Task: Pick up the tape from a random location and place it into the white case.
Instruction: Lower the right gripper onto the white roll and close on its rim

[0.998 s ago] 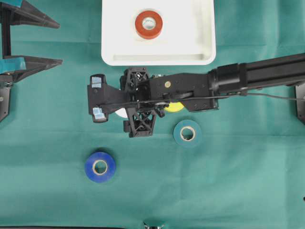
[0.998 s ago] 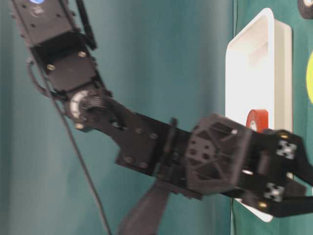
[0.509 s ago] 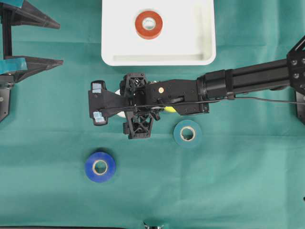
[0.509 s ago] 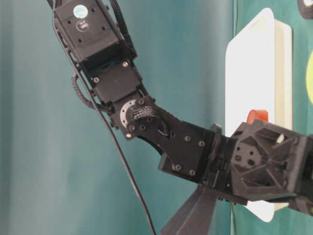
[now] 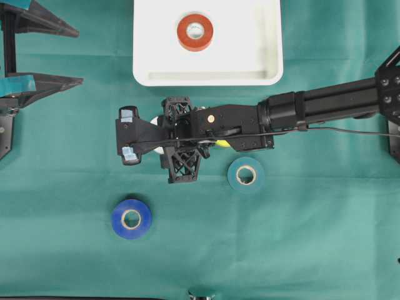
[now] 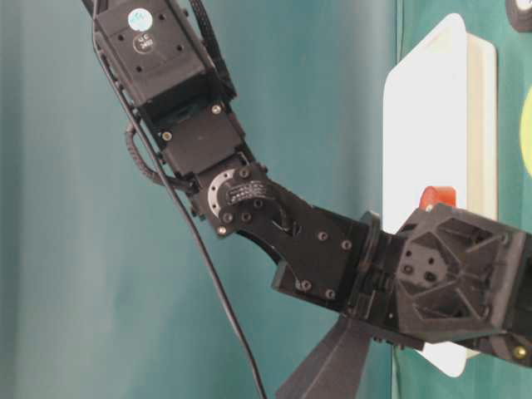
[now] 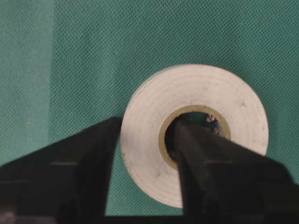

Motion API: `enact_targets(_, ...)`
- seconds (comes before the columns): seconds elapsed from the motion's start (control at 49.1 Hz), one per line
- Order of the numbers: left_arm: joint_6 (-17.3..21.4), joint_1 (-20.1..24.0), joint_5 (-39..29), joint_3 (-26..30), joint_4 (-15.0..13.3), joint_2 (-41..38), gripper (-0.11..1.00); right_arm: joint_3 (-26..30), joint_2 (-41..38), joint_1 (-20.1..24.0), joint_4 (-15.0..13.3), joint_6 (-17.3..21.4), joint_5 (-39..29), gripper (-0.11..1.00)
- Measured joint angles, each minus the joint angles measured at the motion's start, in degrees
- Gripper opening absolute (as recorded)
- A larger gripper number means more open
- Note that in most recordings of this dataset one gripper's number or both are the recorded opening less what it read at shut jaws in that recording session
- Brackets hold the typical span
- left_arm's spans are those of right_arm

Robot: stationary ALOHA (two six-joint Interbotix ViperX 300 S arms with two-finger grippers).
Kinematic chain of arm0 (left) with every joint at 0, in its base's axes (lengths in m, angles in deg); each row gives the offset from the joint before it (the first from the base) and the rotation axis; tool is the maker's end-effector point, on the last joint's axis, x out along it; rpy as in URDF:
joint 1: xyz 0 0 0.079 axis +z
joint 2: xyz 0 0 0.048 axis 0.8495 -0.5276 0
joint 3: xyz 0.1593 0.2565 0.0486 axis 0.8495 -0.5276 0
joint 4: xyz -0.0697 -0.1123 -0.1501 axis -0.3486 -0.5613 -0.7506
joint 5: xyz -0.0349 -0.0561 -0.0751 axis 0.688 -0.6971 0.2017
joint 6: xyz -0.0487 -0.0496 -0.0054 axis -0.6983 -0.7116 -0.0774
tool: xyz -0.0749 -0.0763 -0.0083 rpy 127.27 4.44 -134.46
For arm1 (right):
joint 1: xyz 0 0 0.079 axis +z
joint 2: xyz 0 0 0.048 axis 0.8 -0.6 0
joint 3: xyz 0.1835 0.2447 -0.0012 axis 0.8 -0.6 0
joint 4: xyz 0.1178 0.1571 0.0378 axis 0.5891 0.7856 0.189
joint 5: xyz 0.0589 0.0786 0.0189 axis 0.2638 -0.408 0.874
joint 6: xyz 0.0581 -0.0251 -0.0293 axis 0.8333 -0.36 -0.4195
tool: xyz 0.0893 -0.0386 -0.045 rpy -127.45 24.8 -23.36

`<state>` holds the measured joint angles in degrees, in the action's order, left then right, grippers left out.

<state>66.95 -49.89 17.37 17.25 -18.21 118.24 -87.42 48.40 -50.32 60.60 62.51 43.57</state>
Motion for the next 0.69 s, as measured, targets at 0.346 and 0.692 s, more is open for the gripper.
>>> enact_targets(0.346, 0.0, 0.35, 0.09, 0.0, 0.0, 0.0, 0.98, 0.0, 0.0, -0.09, -0.09, 0.0, 0.35, 0.34)
enact_targets(0.692, 0.0, 0.62, 0.0, 0.0, 0.09, 0.0, 0.98, 0.0, 0.18, -0.09, -0.09, -0.18, 0.26, 0.34)
